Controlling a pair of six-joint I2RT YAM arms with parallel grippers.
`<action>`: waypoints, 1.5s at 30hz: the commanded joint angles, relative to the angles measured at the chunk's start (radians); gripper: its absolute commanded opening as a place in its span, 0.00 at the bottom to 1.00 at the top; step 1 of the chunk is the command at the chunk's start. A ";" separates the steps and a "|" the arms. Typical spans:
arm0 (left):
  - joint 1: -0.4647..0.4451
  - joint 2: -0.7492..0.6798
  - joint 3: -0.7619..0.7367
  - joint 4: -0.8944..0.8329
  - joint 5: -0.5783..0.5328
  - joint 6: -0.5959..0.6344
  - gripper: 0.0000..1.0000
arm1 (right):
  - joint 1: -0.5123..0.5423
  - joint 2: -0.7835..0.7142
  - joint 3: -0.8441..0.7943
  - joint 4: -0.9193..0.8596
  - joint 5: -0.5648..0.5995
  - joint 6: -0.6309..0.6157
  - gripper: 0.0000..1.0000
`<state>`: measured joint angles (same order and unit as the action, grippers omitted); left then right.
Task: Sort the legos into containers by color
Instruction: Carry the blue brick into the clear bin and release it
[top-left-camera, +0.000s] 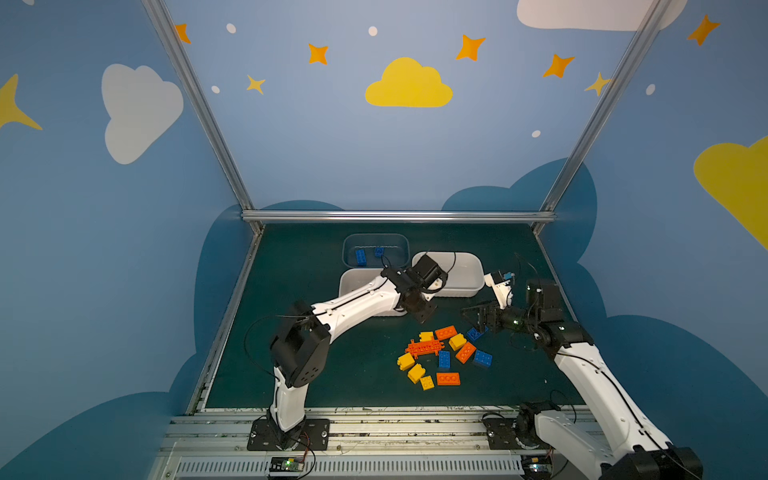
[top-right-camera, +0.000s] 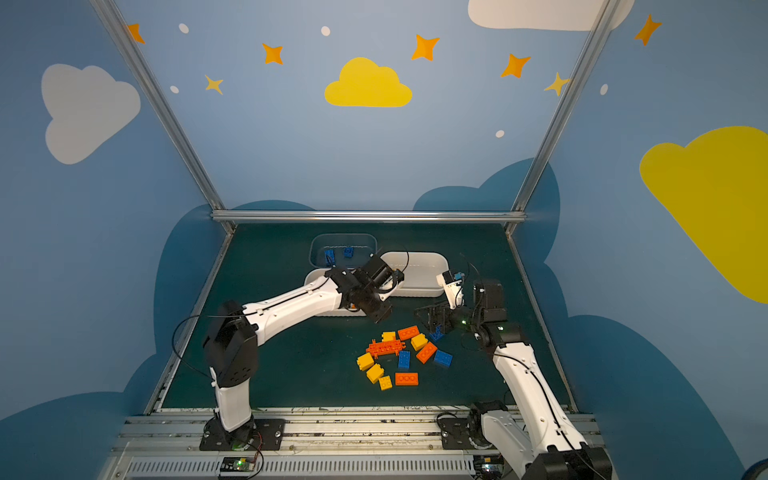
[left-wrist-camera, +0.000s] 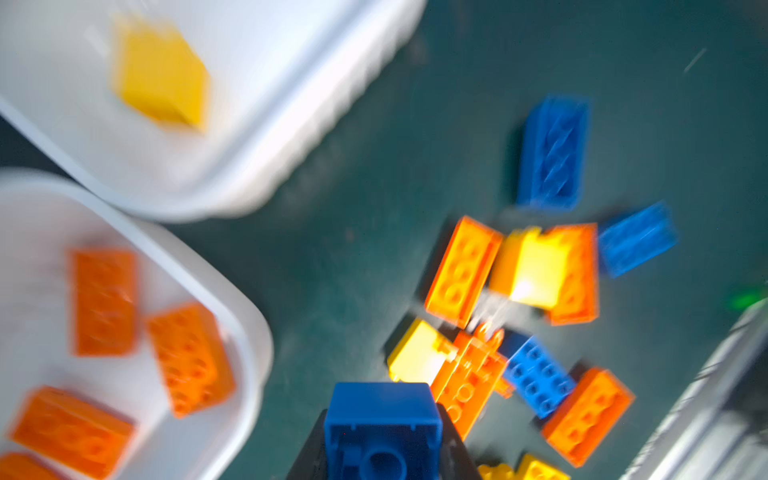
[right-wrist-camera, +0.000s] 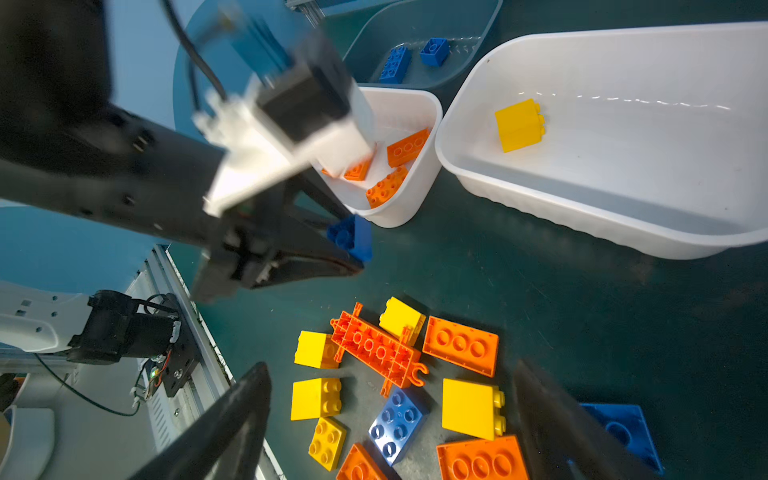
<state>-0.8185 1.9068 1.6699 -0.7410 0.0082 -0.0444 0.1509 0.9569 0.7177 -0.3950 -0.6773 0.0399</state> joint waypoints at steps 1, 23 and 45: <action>0.085 -0.008 0.069 -0.075 0.024 0.039 0.30 | -0.004 0.009 0.018 0.032 -0.030 0.019 0.90; 0.483 0.562 0.627 0.101 -0.173 0.004 0.29 | 0.039 0.150 0.103 0.119 -0.150 0.084 0.90; 0.407 0.080 0.148 -0.021 0.134 -0.048 0.78 | 0.042 0.188 0.121 0.078 -0.144 0.019 0.90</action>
<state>-0.3660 2.0995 1.9141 -0.7631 0.0593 -0.0788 0.1917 1.1431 0.8219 -0.3035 -0.8066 0.0830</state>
